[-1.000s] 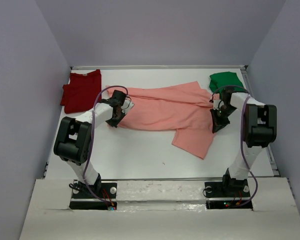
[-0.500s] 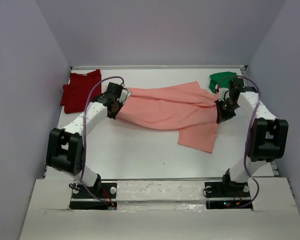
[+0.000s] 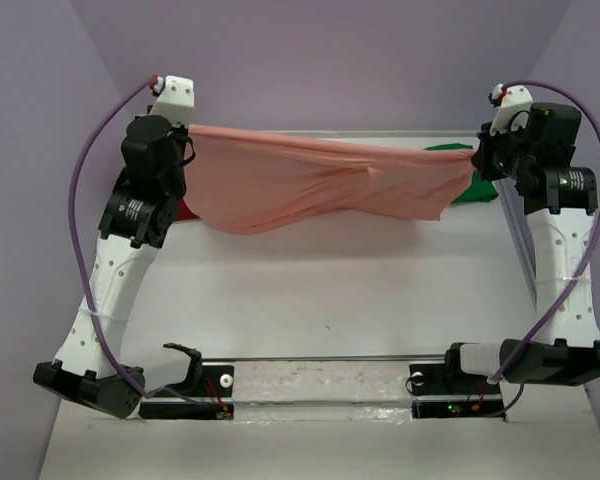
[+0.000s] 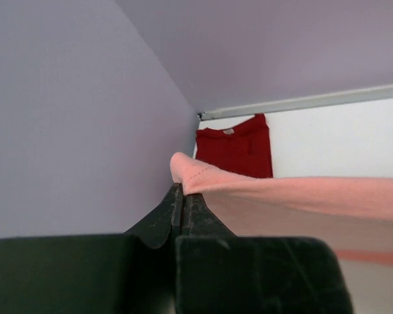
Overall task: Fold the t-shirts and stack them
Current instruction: Flatten out the tshirt
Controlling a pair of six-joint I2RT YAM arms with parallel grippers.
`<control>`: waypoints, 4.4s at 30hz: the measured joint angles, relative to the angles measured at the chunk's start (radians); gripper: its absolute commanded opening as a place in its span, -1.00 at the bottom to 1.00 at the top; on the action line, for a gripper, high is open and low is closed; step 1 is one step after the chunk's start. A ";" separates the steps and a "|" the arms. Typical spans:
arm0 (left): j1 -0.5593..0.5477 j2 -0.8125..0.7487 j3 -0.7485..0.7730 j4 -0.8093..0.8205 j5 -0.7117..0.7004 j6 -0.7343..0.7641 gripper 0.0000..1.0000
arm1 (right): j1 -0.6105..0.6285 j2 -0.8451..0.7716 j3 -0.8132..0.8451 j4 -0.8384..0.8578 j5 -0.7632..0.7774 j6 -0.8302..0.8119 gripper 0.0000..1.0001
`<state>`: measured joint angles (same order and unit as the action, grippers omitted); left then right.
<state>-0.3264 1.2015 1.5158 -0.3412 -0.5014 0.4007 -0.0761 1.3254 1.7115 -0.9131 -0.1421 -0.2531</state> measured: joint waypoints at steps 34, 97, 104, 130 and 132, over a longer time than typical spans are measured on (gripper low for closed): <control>0.140 0.494 0.228 0.197 -0.016 0.050 -1.00 | 0.012 0.491 0.359 0.187 0.051 0.035 -1.00; 0.263 0.634 0.369 0.158 0.221 -0.135 -1.00 | 0.018 0.463 0.254 0.331 -0.007 0.048 -1.00; 0.261 0.672 0.582 0.116 0.226 -0.159 -1.00 | 0.018 0.495 0.439 0.320 -0.007 0.052 -1.00; 0.272 -0.422 -0.480 0.029 0.286 -0.159 -1.00 | 0.009 -0.432 -0.298 0.134 0.000 0.008 -1.00; 0.285 -0.427 -0.416 0.019 0.302 -0.159 -1.00 | 0.005 -0.436 -0.260 0.127 0.000 0.010 -1.00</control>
<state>-0.0414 0.7746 1.1000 -0.3218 -0.1993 0.2413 -0.0711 0.8898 1.4513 -0.7856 -0.1425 -0.2428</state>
